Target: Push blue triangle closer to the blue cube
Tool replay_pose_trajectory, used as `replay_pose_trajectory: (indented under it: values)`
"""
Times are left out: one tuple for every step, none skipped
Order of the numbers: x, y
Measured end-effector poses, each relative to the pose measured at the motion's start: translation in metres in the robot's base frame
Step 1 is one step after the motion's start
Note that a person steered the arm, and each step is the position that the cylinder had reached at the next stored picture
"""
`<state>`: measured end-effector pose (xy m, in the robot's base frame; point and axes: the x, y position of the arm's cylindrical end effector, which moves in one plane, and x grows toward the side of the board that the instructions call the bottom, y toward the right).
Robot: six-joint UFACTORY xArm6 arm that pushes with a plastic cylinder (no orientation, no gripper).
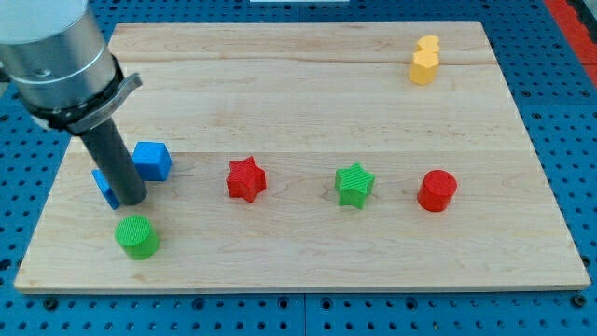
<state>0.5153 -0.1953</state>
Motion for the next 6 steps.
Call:
replay_pose_trajectory:
  values:
    - [0.01,-0.021]
    - [0.011,-0.074]
    - [0.011,-0.096]
    - [0.002,-0.088]
    - [-0.014,-0.084]
    - [-0.018,-0.056]
